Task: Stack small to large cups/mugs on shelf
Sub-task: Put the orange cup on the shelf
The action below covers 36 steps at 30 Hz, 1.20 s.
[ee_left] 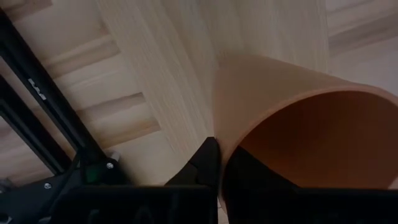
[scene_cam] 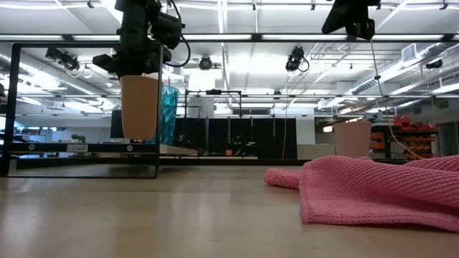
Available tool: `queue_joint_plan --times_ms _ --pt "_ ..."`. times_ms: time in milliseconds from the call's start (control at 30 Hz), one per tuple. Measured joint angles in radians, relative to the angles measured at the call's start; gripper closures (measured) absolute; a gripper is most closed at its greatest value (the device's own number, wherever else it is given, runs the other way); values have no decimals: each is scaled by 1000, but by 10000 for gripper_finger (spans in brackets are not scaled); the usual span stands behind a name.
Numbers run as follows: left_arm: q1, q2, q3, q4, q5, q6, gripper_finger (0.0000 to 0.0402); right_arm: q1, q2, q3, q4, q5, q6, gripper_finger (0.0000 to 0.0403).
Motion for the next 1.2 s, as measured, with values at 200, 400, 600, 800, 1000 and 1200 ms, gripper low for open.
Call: queue_joint_plan --times_ms 200,400,600,800,1000,1200 --pt "-2 0 0 0 0 1 391 0 0 0 0 0 -2 395" --pt "-12 0 0 2 -1 12 391 0 0 0 0 0 -5 395" --pt "-14 0 0 11 -8 33 391 0 0 0 0 0 -7 395" --pt "-20 4 0 13 -9 78 391 0 0 0 -1 0 -8 395" --pt "-25 27 0 40 -9 79 391 0 0 0 -1 0 -8 395" --pt "-25 26 0 42 -9 99 391 0 0 0 -1 0 -8 395"
